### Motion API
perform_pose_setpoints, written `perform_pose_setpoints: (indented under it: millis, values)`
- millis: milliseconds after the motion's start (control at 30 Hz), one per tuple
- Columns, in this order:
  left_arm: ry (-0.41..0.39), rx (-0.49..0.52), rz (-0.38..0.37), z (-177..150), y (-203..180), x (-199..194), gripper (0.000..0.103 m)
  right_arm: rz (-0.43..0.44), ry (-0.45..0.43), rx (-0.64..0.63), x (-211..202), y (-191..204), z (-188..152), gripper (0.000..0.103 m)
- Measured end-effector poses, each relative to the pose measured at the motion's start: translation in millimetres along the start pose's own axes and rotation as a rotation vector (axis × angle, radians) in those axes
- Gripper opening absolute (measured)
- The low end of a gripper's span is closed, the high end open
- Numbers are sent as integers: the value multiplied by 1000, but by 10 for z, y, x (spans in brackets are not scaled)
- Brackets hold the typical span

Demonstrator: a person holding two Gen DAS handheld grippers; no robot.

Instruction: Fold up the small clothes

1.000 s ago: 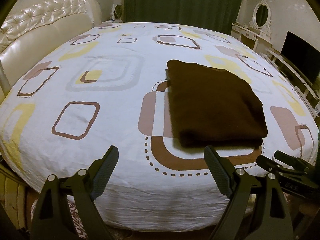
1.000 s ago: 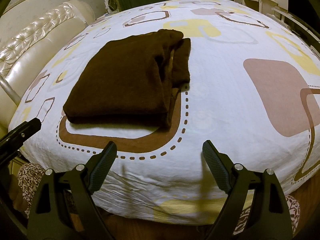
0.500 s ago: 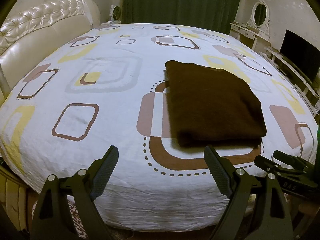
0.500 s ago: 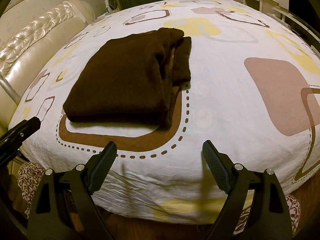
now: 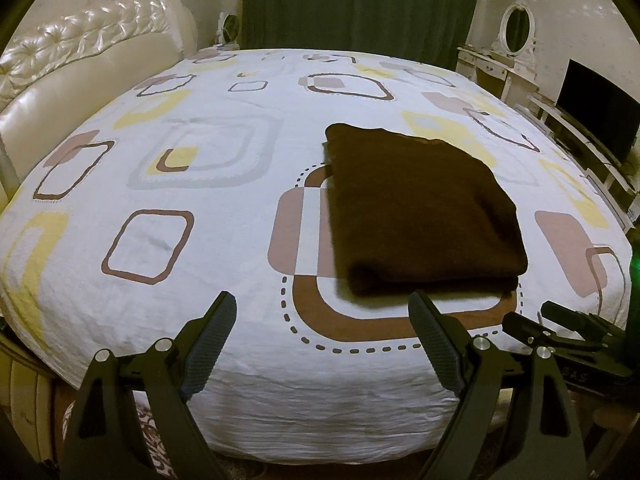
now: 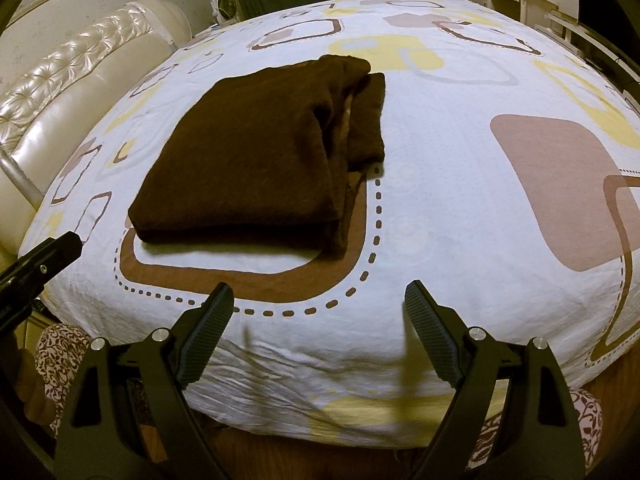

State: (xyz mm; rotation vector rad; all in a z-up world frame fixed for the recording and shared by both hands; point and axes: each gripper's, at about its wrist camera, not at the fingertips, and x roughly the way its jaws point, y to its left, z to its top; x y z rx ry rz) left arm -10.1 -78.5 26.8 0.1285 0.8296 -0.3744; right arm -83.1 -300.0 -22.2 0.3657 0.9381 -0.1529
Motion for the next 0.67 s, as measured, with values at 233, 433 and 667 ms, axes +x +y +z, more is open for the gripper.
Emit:
perform_pose_setpoints:
  millis: [233, 433, 667]
  values:
    - [-1, -15, -15, 12, -16, -18, 89, 1, 0, -1, -4, 19, -14, 87]
    - [-76, -73, -123, 228, 74, -192, 89, 9, 4, 9, 10, 15, -31, 87]
    - [-69, -177, 90, 906, 1114, 322, 89, 49, -75, 51, -179, -188, 488, 91]
